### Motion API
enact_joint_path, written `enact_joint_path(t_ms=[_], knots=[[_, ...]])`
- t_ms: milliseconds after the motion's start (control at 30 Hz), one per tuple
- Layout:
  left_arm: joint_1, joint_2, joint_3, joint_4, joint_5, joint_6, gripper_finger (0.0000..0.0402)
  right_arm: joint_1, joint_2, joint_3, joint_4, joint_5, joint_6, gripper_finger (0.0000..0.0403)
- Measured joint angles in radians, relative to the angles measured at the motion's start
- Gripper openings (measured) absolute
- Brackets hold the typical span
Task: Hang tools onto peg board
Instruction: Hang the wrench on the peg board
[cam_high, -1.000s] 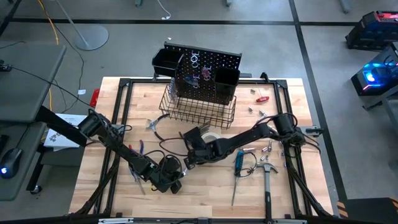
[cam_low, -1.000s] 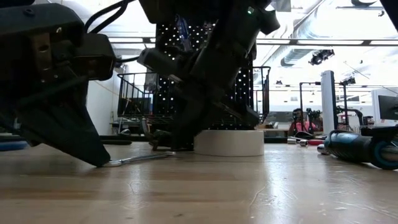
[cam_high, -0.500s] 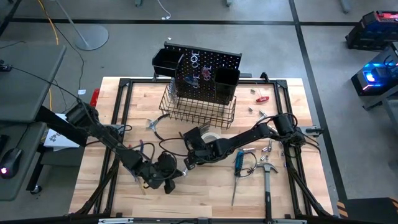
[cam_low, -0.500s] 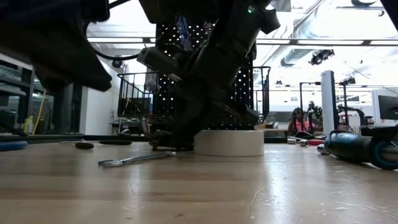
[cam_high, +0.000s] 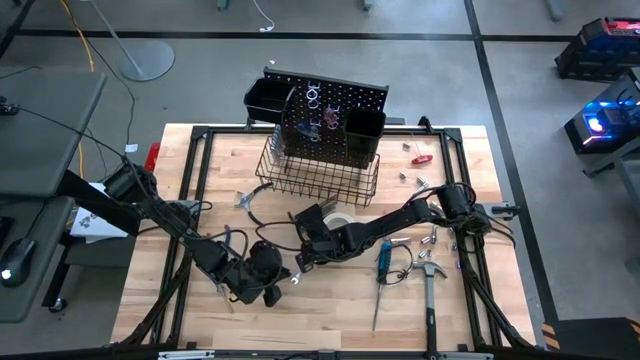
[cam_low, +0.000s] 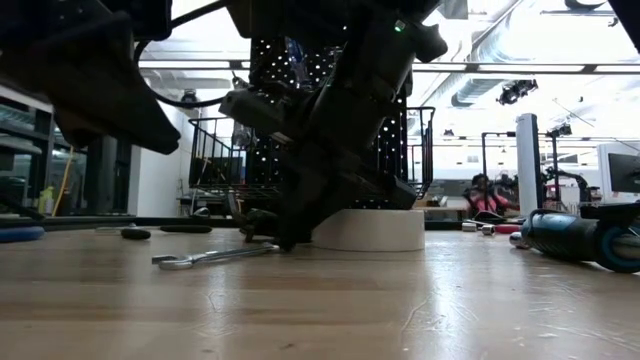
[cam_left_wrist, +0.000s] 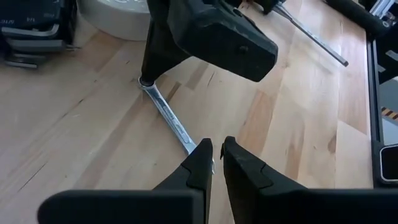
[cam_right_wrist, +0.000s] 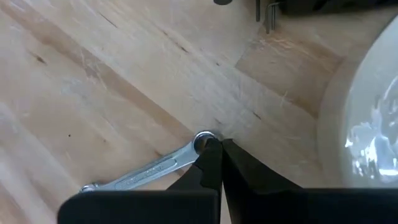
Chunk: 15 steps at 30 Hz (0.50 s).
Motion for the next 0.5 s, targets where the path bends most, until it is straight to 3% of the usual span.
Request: enact_joint_path(t_ms=[500], knots=[[-0.007,0.000,0.000,-0.044,0.001,-0.057,0.0031,0.025,0.038,0.001,-0.074,0.010,0.029,0.0000]])
